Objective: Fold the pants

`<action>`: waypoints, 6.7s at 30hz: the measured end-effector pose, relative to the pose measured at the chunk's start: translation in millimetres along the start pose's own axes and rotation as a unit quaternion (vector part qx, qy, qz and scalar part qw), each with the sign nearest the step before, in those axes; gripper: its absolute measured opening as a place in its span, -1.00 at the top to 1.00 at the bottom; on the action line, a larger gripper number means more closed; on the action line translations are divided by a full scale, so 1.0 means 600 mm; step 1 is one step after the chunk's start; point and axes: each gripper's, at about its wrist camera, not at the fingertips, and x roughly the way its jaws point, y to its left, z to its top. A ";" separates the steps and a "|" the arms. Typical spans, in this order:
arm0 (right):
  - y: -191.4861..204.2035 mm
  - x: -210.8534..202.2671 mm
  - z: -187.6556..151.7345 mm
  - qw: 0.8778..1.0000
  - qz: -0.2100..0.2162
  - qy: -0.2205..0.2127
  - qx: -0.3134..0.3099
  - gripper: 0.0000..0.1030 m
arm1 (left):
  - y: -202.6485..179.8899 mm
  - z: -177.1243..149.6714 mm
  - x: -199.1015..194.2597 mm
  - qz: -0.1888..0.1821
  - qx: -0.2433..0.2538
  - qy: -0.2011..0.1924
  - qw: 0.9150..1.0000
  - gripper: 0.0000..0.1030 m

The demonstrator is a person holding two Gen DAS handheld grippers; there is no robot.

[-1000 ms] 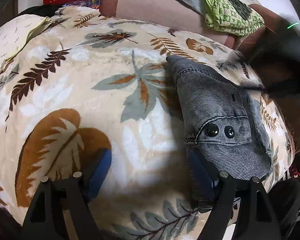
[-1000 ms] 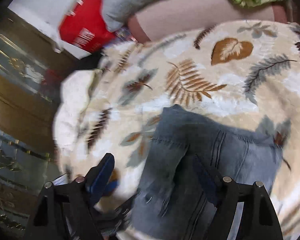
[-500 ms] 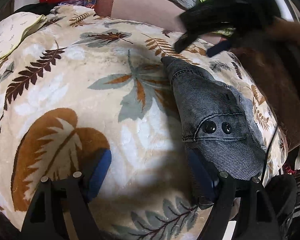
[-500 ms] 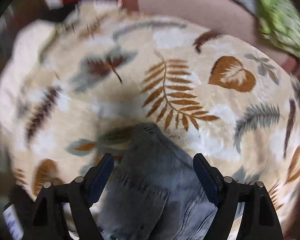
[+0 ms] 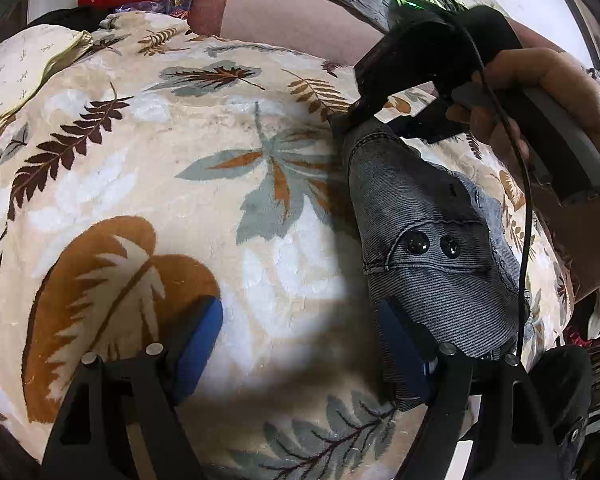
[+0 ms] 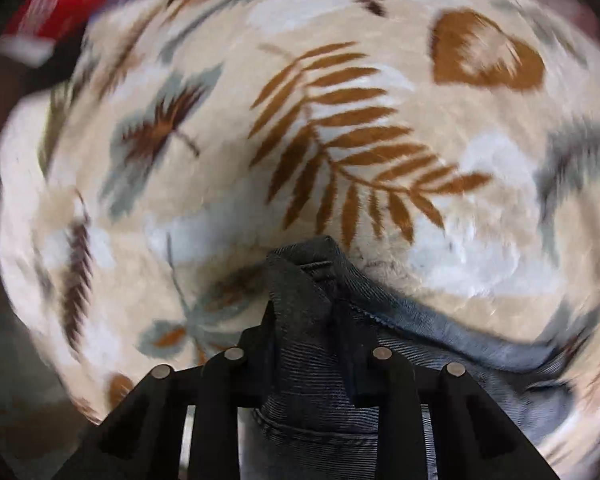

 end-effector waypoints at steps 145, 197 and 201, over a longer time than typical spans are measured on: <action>-0.113 -0.248 -0.161 0.956 0.169 -0.222 -0.094 0.67 | -0.034 0.257 -0.040 -0.108 -0.012 -0.003 0.994 0.44; -0.123 -0.050 -0.072 0.981 0.066 -0.168 -0.073 0.39 | 0.036 0.253 0.136 -0.010 -0.068 0.054 0.996 -0.38; -0.105 -0.092 -0.096 0.974 0.021 -0.205 -0.096 0.13 | 0.028 0.252 0.098 0.003 -0.053 0.033 0.998 -0.38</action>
